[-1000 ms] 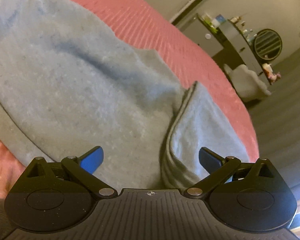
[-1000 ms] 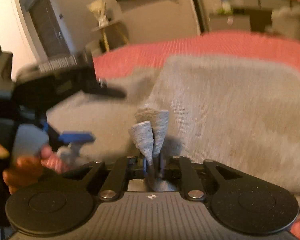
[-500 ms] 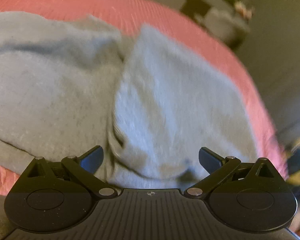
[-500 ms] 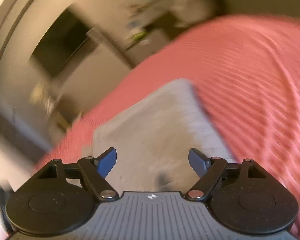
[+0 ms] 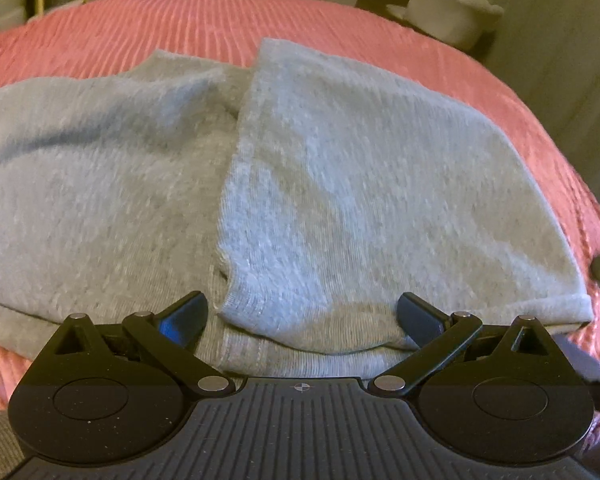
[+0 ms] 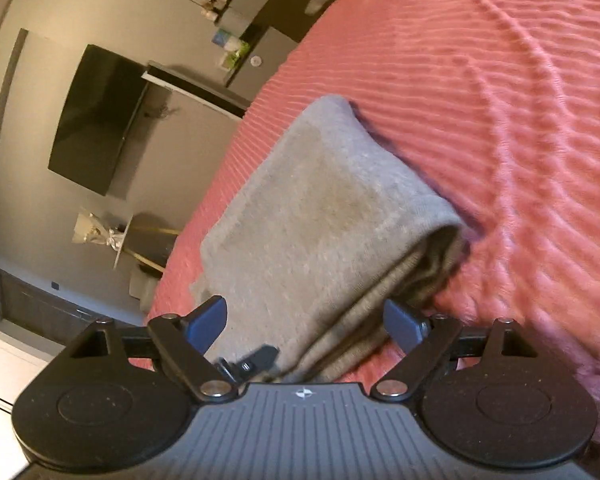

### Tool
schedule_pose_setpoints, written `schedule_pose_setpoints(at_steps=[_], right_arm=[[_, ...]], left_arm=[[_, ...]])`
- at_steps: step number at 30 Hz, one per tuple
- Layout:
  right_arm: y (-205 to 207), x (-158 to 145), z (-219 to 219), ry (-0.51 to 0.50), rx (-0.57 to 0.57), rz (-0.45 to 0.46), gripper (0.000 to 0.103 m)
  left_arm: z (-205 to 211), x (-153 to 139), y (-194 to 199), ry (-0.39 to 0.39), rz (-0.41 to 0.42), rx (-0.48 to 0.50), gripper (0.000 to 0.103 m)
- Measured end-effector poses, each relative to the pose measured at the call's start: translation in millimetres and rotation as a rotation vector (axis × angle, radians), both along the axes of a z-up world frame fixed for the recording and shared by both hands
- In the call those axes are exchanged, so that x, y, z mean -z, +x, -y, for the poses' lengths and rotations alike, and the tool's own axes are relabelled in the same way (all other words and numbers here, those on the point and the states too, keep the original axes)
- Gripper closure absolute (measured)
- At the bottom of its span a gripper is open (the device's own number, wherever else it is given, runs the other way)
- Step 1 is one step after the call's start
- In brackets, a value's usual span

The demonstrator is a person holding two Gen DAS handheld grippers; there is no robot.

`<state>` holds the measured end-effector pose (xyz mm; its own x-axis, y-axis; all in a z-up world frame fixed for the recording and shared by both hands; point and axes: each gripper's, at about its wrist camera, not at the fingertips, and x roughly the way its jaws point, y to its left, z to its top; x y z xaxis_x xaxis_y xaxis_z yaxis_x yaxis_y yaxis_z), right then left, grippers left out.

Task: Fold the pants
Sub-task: 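Open the right gripper and release the folded edge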

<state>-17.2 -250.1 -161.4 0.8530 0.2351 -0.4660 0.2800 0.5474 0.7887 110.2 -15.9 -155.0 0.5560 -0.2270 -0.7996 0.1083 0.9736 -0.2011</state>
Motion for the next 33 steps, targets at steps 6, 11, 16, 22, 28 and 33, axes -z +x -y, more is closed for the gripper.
schedule_pose_setpoints(at_steps=[6,11,16,22,28,33], right_arm=[[15,11,0,0.040,0.084,0.054,0.017],[14,9,7,-0.039,0.155,0.046,0.017],[12,12,10,-0.089,0.233,0.050,0.017],[30,12,-11,-0.184,0.115,0.062,0.017],[20,18,17,-0.150,0.289,-0.027,0.064],[29,-4,-17,-0.344,0.148,0.048,0.020]], left_arm=[[-1,0,-2,0.007,-0.003,-0.006,0.000],[-1,-1,-3,0.007,-0.005,-0.005,0.000],[2,0,-2,0.033,-0.003,0.001,0.000],[2,1,-4,0.036,-0.002,0.002,0.000],[1,0,-5,0.034,-0.003,0.004,0.000],[2,0,-4,0.037,-0.006,0.004,0.000]])
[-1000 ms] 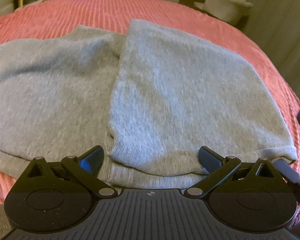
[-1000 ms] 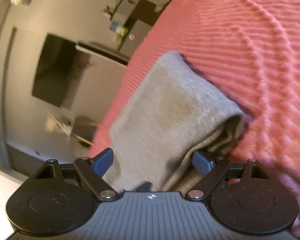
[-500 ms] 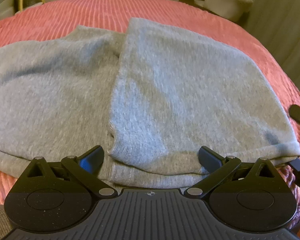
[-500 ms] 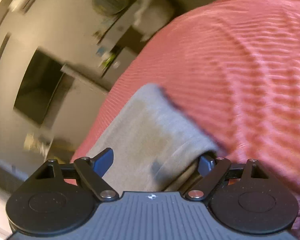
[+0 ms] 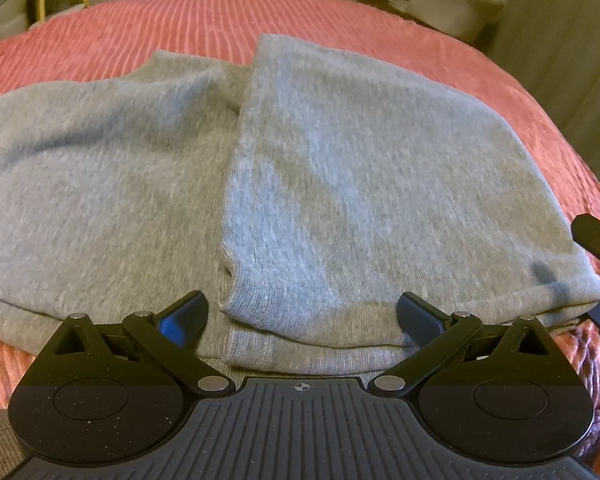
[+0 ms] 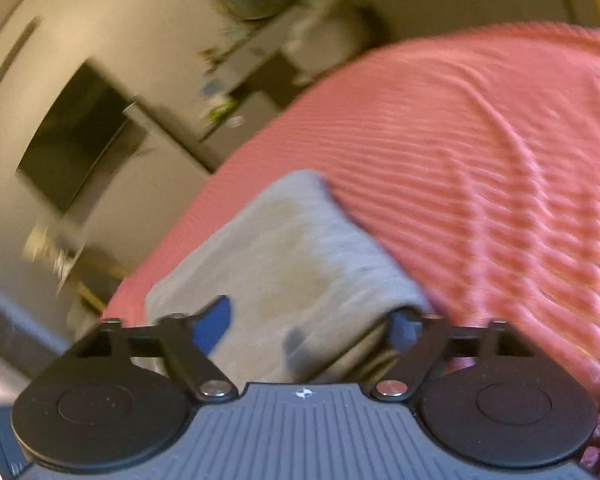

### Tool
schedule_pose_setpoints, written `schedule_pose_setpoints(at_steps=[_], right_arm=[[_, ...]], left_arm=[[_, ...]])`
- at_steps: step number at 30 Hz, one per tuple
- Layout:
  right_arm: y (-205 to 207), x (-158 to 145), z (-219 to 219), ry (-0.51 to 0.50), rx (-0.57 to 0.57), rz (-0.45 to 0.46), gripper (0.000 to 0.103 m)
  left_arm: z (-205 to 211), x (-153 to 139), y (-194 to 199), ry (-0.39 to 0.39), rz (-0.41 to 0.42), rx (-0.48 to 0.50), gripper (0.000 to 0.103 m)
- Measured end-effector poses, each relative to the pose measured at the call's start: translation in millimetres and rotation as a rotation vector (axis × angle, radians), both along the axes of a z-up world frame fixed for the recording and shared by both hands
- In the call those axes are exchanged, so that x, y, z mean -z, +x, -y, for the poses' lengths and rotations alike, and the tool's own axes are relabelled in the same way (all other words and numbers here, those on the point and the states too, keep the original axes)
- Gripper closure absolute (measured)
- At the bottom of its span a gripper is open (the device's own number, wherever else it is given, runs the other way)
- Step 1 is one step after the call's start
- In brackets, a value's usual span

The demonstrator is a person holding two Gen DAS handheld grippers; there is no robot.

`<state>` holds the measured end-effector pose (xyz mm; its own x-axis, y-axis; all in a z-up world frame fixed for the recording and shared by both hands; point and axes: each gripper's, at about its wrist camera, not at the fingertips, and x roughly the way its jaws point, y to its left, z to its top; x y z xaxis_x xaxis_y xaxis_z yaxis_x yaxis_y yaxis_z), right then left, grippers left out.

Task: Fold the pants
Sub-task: 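Open the right gripper and release the folded edge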

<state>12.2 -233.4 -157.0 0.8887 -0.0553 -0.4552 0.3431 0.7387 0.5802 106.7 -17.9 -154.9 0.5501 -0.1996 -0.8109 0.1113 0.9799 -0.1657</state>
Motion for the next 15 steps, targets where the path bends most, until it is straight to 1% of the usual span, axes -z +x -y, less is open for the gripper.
schedule_pose_setpoints(at_steps=[2,3,4,5,8,11,15], right_arm=[[0,-1,0,-0.067,-0.005,-0.023,0.021],[2,0,3,-0.067,0.008,-0.047,0.028],[2,1,9,-0.047,0.024,-0.074,0.039],[0,2,14,-0.029,0.036,-0.093,0.042],[-6,-12,19,0.004,0.027,-0.093,0.042],[-17,-26,10,-0.023,-0.007,-0.051,0.040],[-17,-46,3,-0.054,-0.046,-0.006,0.039]], left_arm=[[-1,-1,0,-0.005,-0.002,0.000,0.000],[-1,-1,-1,-0.007,-0.003,0.000,0.000],[-2,-1,-1,-0.010,-0.006,-0.001,0.000],[-3,-1,-1,-0.014,-0.008,-0.004,0.000],[-4,-1,-2,-0.021,-0.012,-0.008,0.000],[-3,-1,0,-0.020,-0.014,-0.007,0.000],[-5,0,1,-0.033,-0.018,-0.010,0.000]])
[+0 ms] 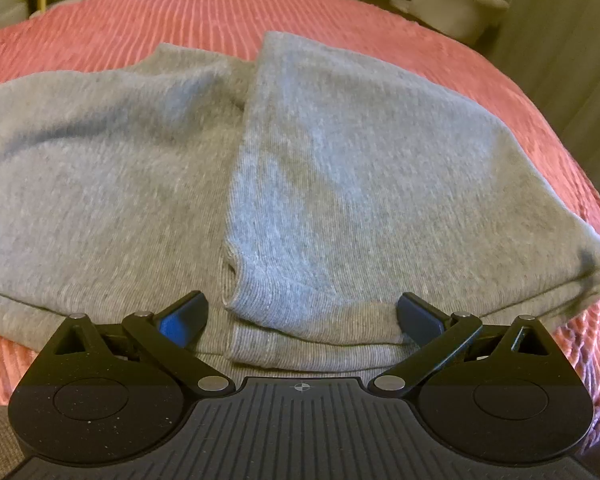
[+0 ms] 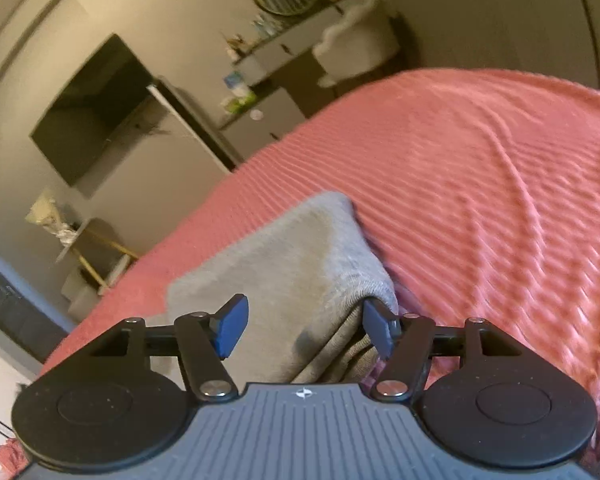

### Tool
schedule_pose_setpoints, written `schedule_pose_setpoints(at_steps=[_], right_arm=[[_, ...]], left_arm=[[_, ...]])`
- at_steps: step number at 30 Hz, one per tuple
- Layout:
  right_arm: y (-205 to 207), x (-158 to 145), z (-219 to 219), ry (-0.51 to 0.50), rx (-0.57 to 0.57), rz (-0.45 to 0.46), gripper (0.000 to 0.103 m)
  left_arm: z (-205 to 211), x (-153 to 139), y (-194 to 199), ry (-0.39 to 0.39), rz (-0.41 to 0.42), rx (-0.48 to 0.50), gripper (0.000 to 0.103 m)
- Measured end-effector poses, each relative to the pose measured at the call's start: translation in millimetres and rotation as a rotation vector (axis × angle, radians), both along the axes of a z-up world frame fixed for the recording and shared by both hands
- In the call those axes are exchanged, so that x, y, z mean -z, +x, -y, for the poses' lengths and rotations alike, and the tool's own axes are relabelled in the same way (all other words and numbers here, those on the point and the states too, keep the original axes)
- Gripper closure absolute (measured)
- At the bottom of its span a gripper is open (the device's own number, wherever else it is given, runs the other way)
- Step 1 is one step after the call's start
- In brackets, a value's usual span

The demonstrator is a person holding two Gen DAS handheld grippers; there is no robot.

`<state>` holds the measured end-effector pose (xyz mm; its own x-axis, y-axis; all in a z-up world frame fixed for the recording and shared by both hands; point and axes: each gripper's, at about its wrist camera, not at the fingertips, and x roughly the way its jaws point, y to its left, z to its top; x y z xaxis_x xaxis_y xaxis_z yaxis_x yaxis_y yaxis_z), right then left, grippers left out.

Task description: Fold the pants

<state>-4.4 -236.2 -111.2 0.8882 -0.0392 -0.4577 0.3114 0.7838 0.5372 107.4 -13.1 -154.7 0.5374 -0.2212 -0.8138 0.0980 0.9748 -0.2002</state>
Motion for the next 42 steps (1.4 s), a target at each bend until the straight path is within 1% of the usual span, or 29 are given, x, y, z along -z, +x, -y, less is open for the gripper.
schedule_pose_setpoints(at_steps=[3,6,8,9,11,12,13,14,15,16,17,18,19,21,22,24,26,27,28,29,30,31,33,34,35,36,37,39,42], right_arm=[[5,-16,-5,-0.068,0.013,0.039,0.038],[10,-31,-13,-0.163,0.013,0.105,0.028],[22,-32,-15,-0.190,-0.013,0.123,0.027],[34,-28,-13,-0.169,-0.031,0.111,0.027],[53,-12,-5,-0.090,-0.066,0.069,0.027],[63,3,0,-0.058,-0.067,0.016,0.025],[68,15,2,-0.047,-0.065,-0.034,0.021],[74,31,6,-0.041,-0.064,-0.095,0.021],[79,47,11,-0.038,-0.067,-0.138,0.021],[79,54,13,-0.044,-0.077,-0.126,0.019],[77,54,12,-0.061,-0.083,-0.099,0.017],[78,52,10,-0.069,-0.092,-0.103,0.017],[79,52,9,-0.073,-0.088,-0.117,0.017],[77,52,11,-0.065,-0.087,-0.102,0.017],[75,56,13,-0.055,-0.088,-0.082,0.017],[68,61,17,-0.033,-0.089,-0.047,0.017],[67,61,17,-0.029,-0.088,-0.030,0.017],[67,62,16,-0.043,-0.093,-0.023,0.017],[70,62,12,-0.062,-0.101,-0.020,0.017],[72,62,11,-0.085,-0.113,-0.019,0.017],[73,62,11,-0.098,-0.121,-0.020,0.017],[74,63,11,-0.100,-0.125,-0.016,0.017],[75,63,15,-0.086,-0.130,-0.004,0.017],[76,64,18,-0.079,-0.134,0.001,0.017],[77,65,19,-0.072,-0.138,0.006,0.017],[77,65,21,-0.068,-0.141,0.008,0.017],[77,65,21,-0.068,-0.142,0.010,0.017],[79,65,20,-0.076,-0.142,0.008,0.017],[81,64,15,-0.104,-0.148,-0.001,0.017]], left_arm=[[-1,1,0,0.000,0.000,0.001,0.000],[0,1,1,0.001,0.004,0.000,0.000],[-3,1,2,-0.014,0.008,-0.010,0.000],[-5,0,2,-0.029,0.012,-0.022,0.000],[-15,-5,1,-0.084,0.037,-0.050,0.000],[-21,-9,0,-0.112,0.050,-0.075,0.000],[-29,-12,-1,-0.147,0.071,-0.106,0.000],[-36,-17,1,-0.183,0.091,-0.134,0.000],[-41,-21,4,-0.202,0.104,-0.152,0.000],[-46,-26,10,-0.213,0.124,-0.166,0.000],[-48,-31,15,-0.214,0.150,-0.175,0.000],[-47,-37,22,-0.203,0.178,-0.176,0.000],[-44,-44,30,-0.181,0.207,-0.176,0.000],[-35,-55,45,-0.156,0.262,-0.163,0.000],[-29,-61,54,-0.166,0.288,-0.141,0.000],[-17,-66,71,-0.213,0.325,-0.089,0.000],[-1,-65,86,-0.251,0.348,-0.034,0.000],[8,-61,96,-0.256,0.356,-0.004,0.000],[16,-55,104,-0.240,0.342,0.016,0.000],[25,-47,111,-0.205,0.315,0.026,0.000],[31,-36,118,-0.152,0.289,0.028,0.000],[36,-23,124,-0.075,0.262,0.023,0.000],[38,-2,124,0.125,0.246,-0.027,0.000],[31,7,122,0.143,0.242,-0.028,0.000],[20,10,118,0.087,0.245,-0.030,0.000],[12,8,118,0.073,0.226,-0.057,0.000],[6,5,118,0.101,0.194,-0.099,0.000],[-10,4,111,0.103,0.173,-0.163,0.000],[-32,5,105,0.040,0.142,-0.215,0.000]])
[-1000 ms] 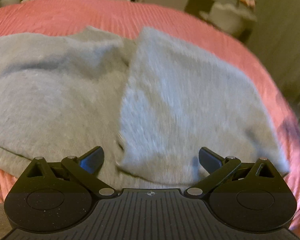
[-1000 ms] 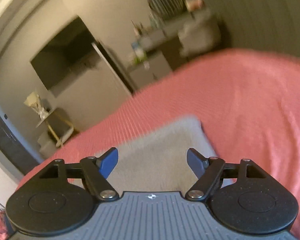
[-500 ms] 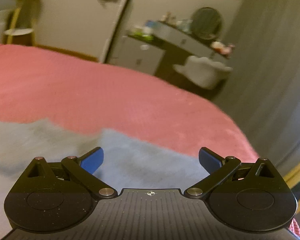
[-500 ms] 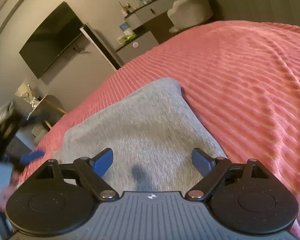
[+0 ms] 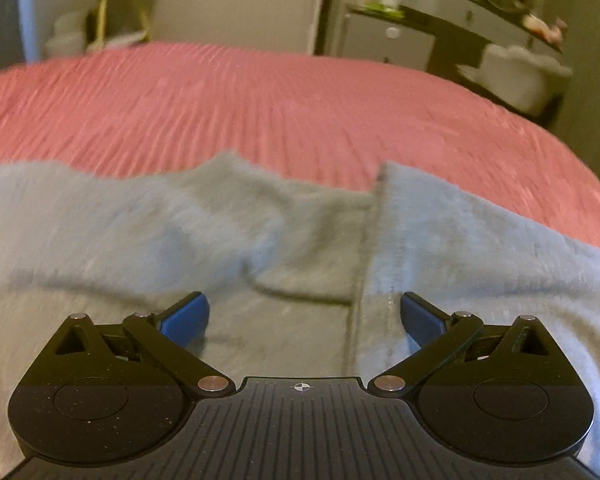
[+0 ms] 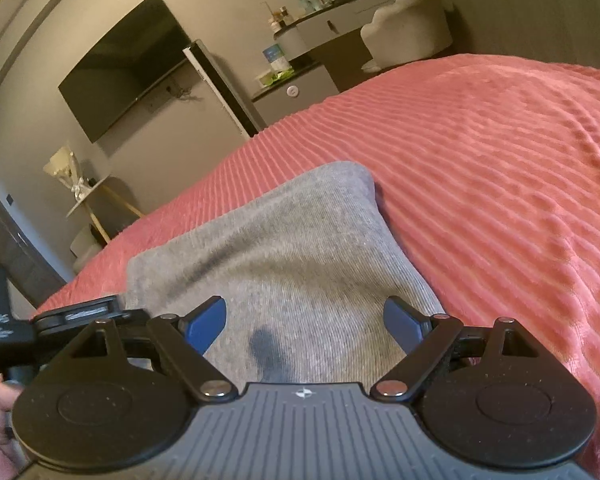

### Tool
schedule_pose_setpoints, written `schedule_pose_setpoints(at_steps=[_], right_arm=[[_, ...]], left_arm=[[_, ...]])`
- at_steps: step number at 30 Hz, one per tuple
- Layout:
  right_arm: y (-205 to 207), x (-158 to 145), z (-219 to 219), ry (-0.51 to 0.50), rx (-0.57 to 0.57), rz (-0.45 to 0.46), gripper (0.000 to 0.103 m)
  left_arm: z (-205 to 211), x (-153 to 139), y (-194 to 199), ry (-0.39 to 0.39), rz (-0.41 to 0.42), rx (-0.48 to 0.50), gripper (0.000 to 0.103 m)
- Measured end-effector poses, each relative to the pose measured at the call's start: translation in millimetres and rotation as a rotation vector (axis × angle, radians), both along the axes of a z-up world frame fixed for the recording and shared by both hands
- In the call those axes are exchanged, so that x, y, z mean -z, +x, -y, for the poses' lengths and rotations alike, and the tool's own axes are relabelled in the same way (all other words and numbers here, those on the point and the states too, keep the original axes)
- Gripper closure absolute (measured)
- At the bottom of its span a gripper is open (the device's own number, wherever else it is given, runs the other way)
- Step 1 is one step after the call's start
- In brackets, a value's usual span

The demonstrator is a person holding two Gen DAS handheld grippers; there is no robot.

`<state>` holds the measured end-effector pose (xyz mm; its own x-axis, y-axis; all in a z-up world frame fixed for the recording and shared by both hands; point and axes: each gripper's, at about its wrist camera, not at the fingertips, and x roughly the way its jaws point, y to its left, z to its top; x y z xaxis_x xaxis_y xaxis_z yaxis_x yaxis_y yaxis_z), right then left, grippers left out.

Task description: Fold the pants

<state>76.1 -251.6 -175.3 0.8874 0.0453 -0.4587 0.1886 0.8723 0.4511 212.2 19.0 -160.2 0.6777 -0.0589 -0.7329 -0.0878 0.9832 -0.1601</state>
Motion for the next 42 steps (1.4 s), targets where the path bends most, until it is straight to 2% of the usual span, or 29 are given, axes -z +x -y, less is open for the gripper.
schedule_pose_setpoints(at_steps=[2,4,7,10,12,13,15,17,19,22,25,26,29,31,32,36,37,39,42], right_arm=[[0,-1,-3,-0.020,-0.006,-0.005,0.017],[1,-1,-3,-0.030,-0.008,-0.011,0.017],[-1,-1,-4,-0.020,0.012,-0.010,0.017],[-1,0,-5,-0.031,0.012,-0.003,0.017],[-2,0,-6,-0.044,0.010,0.003,0.017],[-3,0,-7,-0.047,0.012,0.013,0.017],[-6,1,-8,-0.066,0.003,0.021,0.017],[-8,0,-10,-0.094,-0.024,0.014,0.017],[-11,-2,-9,-0.104,-0.039,0.008,0.017],[-13,-3,-6,-0.089,-0.046,0.009,0.017],[-13,-3,-8,-0.115,-0.055,0.008,0.017],[-13,-3,-10,-0.137,-0.061,0.003,0.017],[-12,-3,-18,-0.198,-0.073,-0.011,0.017],[-11,-3,-20,-0.222,-0.076,-0.017,0.017],[-11,-2,-21,-0.225,-0.074,-0.017,0.017],[-10,0,-23,-0.237,-0.066,-0.016,0.017],[-10,0,-24,-0.248,-0.066,-0.017,0.017],[-9,1,-27,-0.281,-0.067,-0.023,0.017],[-7,2,-33,-0.330,-0.066,-0.032,0.017]], left_arm=[[-9,-9,-7,-0.010,-0.001,-0.041,0.000],[-19,-22,-22,0.037,0.023,-0.104,0.000],[-11,-45,-56,-0.037,0.091,0.014,0.000],[10,-40,-78,-0.063,0.052,0.143,0.000],[28,-26,-79,-0.016,-0.019,0.197,0.000],[36,-17,-77,0.045,-0.073,0.211,0.000],[41,-5,-69,0.147,-0.142,0.171,0.000],[33,-8,-78,0.143,-0.112,0.132,0.000],[24,-11,-81,0.193,-0.092,0.048,0.000],[-3,-16,-81,0.111,-0.102,-0.053,0.000],[-31,-23,-77,0.124,-0.099,-0.200,0.000],[-45,-24,-75,0.103,-0.114,-0.243,0.000],[-95,-23,-71,-0.003,-0.164,-0.336,0.000],[-127,-26,-74,-0.076,-0.130,-0.362,0.000],[-140,-28,-77,-0.085,-0.105,-0.365,0.000],[-188,-30,-89,-0.020,-0.038,-0.382,0.000],[-201,-29,-94,-0.030,-0.031,-0.394,0.000],[-227,-23,-107,-0.099,-0.033,-0.423,0.000],[-263,-11,-130,-0.298,-0.031,-0.476,0.000]])
